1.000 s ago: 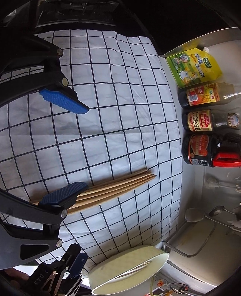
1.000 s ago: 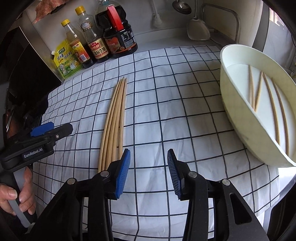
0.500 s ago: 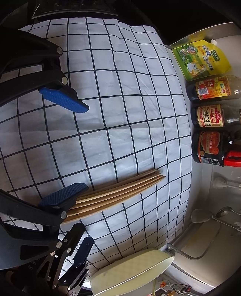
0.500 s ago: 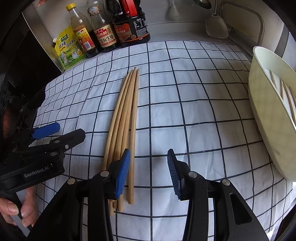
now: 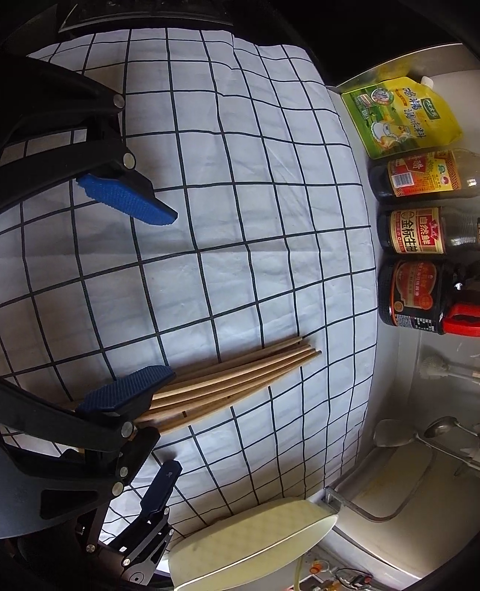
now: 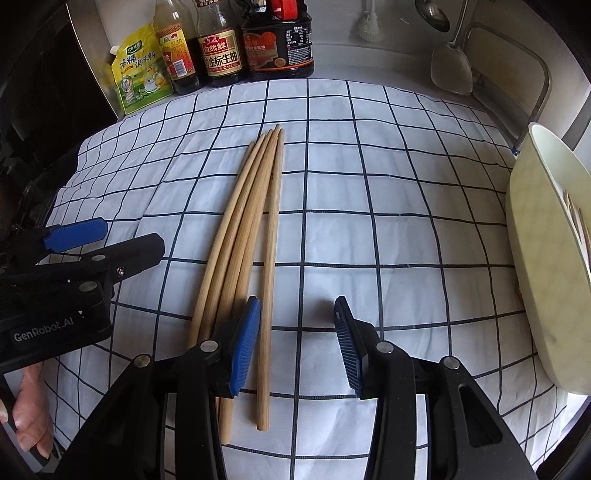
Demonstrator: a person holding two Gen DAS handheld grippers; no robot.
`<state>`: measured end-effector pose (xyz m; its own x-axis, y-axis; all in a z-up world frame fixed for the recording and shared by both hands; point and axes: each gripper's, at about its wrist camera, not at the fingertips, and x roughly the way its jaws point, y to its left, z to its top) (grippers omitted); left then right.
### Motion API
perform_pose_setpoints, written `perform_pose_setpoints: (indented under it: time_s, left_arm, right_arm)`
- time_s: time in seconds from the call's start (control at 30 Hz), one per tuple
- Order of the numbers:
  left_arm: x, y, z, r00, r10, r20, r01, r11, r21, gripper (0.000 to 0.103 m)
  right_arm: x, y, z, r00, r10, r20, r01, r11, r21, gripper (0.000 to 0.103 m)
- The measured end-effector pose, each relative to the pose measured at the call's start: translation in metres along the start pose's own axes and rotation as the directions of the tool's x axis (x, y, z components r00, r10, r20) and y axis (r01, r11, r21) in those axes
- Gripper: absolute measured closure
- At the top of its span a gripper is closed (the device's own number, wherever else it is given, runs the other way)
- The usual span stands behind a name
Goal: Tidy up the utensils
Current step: 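Spread the chopsticks and close the right gripper on one while the left gripper grasps another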
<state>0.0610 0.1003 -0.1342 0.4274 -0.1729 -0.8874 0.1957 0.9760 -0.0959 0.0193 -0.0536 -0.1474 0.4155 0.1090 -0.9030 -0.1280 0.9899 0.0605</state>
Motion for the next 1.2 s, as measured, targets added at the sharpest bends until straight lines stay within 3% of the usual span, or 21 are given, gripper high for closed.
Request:
perform_pose_setpoints:
  time_s: [0.47,0.83,0.97,1.2]
  left_arm:
    - [0.009,-0.028,-0.003,0.999,-0.032,-0.022,0.033,0.998,0.051,0.026]
    - [0.016,-0.028,-0.007,0.999,0.003,-0.034,-0.001,0.998,0.061,0.023]
    - [0.020,-0.027,-0.009,0.998,0.048,-0.051,-0.044,0.996,0.077,0.022]
    - [0.020,-0.012,-0.011,0.997,0.056,-0.052,-0.055,0.998,0.038,0.023]
  right_arm:
    - [-0.004,-0.025,-0.007,0.999,-0.041,0.000,0.041,0.998,0.041,0.063]
    - [-0.006,-0.029,-0.008,0.999,-0.048,0.002,0.048,0.997,0.054,0.063]
    - [-0.006,-0.029,-0.009,0.999,-0.048,0.001,0.048,0.997,0.055,0.063]
    - [-0.006,-0.027,-0.007,0.999,-0.046,0.005,0.045,0.998,0.048,0.063]
